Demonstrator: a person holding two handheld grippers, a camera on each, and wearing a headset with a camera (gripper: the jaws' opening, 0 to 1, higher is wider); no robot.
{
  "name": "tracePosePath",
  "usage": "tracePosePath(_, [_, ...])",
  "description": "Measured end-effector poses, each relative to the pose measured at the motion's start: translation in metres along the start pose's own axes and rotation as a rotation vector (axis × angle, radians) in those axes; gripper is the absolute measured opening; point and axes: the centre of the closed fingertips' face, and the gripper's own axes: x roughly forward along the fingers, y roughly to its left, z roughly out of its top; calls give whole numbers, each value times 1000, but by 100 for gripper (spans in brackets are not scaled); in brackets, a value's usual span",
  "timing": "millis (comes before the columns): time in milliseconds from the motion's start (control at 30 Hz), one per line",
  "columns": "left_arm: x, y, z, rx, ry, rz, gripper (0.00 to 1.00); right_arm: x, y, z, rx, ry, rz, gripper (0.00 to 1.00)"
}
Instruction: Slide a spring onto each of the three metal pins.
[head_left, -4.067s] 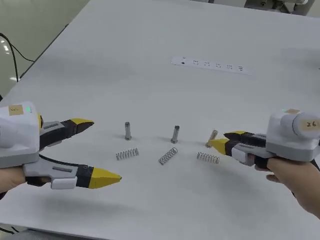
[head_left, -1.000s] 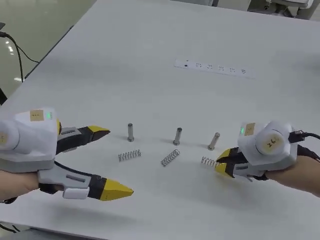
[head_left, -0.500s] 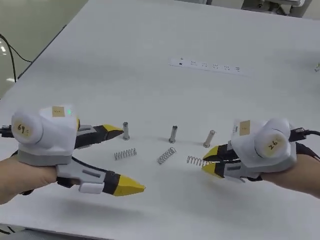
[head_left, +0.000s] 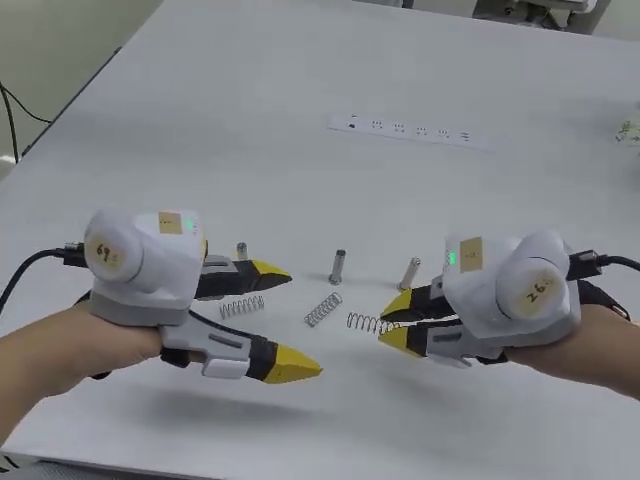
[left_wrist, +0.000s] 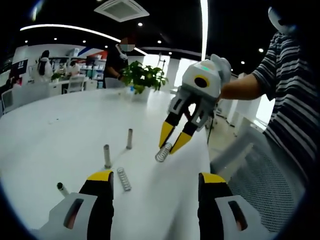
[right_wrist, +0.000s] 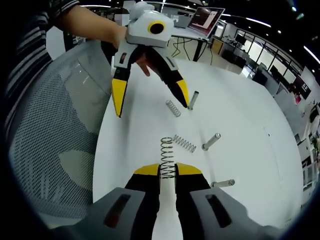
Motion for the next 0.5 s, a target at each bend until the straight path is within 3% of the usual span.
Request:
tracePosePath(167, [8, -4, 4, 23, -11, -12, 47, -1, 3, 7, -14, -13, 9, 8])
tracePosePath(500, [21, -12, 8, 34, -22, -61, 34, -1, 7, 13, -36, -16, 22, 8])
